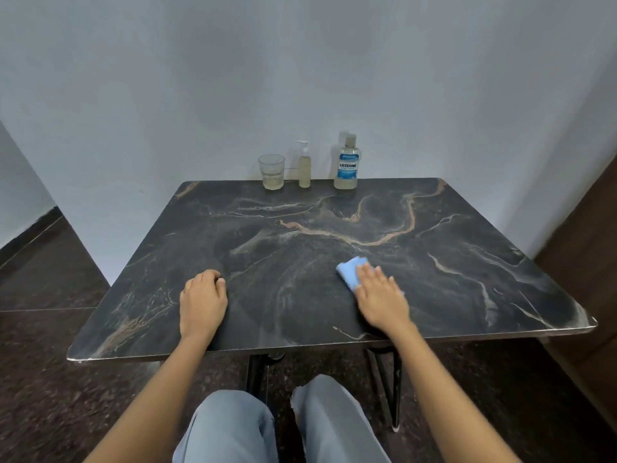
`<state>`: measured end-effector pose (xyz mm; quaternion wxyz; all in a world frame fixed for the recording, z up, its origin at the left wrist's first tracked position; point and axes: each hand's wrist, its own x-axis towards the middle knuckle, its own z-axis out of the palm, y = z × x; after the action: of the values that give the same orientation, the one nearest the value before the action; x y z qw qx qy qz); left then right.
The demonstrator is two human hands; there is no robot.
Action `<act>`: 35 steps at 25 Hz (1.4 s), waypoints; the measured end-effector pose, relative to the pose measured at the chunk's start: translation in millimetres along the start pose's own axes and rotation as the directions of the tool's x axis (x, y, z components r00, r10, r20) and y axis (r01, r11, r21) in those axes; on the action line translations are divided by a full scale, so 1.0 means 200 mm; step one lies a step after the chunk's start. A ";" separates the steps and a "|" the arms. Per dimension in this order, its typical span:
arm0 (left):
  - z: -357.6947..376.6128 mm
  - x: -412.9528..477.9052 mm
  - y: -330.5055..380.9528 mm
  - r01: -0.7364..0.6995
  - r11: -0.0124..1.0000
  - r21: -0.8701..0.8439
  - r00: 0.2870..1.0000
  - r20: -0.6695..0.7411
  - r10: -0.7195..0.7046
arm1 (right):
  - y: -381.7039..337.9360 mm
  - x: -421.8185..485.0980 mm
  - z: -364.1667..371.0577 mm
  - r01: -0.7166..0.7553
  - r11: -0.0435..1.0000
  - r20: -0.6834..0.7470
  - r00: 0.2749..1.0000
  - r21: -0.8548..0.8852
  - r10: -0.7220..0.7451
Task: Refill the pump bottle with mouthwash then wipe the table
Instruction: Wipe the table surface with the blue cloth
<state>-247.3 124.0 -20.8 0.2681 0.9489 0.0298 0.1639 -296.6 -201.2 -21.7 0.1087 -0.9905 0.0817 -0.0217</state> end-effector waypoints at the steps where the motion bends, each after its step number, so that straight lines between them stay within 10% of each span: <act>1: 0.00 0.00 0.00 0.001 1.000 0.004 1.000 -0.003 -0.001 | 0.04 0.09 -0.04 -0.065 0.998 0.007 0.998 0.002 0.065; 14: 0.01 0.02 -0.02 0.021 1.000 -0.005 1.000 0.011 -0.021 | -0.54 -0.23 0.16 0.383 0.919 0.062 0.919 0.094 -0.389; 24: 0.04 0.05 -0.02 0.026 0.999 0.031 1.000 -0.007 -0.026 | -0.29 0.68 -0.03 -0.062 0.998 0.087 0.994 -0.004 0.062; 30: 0.05 0.05 -0.02 0.073 0.996 0.050 0.997 -0.042 -0.071 | -0.97 0.44 0.17 0.316 0.946 0.151 0.934 0.076 -0.324; 35: 0.02 0.07 -0.06 0.154 0.988 -0.034 0.986 -0.059 -0.156 | -0.75 -0.06 0.20 0.444 0.886 0.119 0.880 0.130 -0.459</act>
<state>-233.0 134.2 -25.4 0.2927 0.9342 0.1093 0.1721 -282.9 -46.5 -28.3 0.1552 -0.9744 -0.1609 0.0223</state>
